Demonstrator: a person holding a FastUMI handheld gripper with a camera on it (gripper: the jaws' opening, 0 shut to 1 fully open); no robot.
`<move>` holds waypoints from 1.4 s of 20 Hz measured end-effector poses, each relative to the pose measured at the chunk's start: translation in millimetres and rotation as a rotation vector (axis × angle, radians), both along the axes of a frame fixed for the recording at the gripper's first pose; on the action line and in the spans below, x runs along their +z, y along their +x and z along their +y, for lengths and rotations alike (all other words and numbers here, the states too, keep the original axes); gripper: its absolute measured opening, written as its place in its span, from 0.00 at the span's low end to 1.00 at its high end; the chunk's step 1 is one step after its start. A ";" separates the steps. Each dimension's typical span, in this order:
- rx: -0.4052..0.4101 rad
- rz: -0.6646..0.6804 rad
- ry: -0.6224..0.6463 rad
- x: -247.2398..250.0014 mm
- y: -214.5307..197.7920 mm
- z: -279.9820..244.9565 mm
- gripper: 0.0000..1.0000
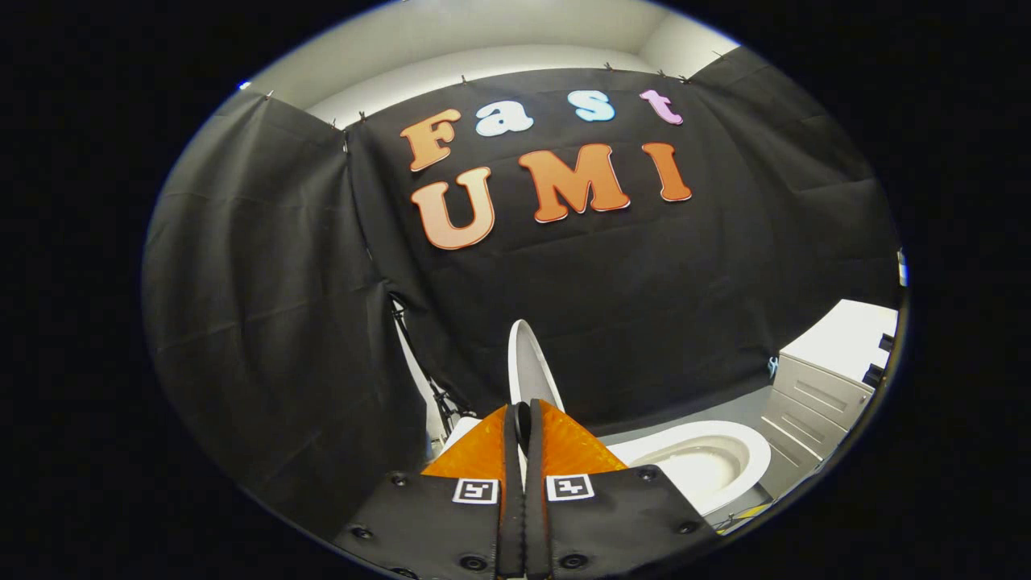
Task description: Open the toilet lid.
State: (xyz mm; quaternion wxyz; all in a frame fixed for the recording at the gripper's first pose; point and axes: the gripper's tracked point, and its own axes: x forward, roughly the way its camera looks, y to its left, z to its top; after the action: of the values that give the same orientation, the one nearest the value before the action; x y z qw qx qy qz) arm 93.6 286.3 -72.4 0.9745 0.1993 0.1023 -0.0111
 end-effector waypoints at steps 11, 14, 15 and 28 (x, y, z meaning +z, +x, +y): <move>0.112 0.013 -0.063 -2.2 5.8 65.0 0.08; 0.129 0.022 -0.090 -5.1 6.4 79.2 0.08; 0.132 0.026 -0.106 -3.6 5.3 81.5 0.08; 0.166 0.072 -0.212 -10.7 -0.2 91.5 0.30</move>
State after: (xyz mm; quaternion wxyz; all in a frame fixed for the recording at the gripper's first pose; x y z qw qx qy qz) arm 93.4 377.8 -83.1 0.9834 0.0853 0.1516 0.0518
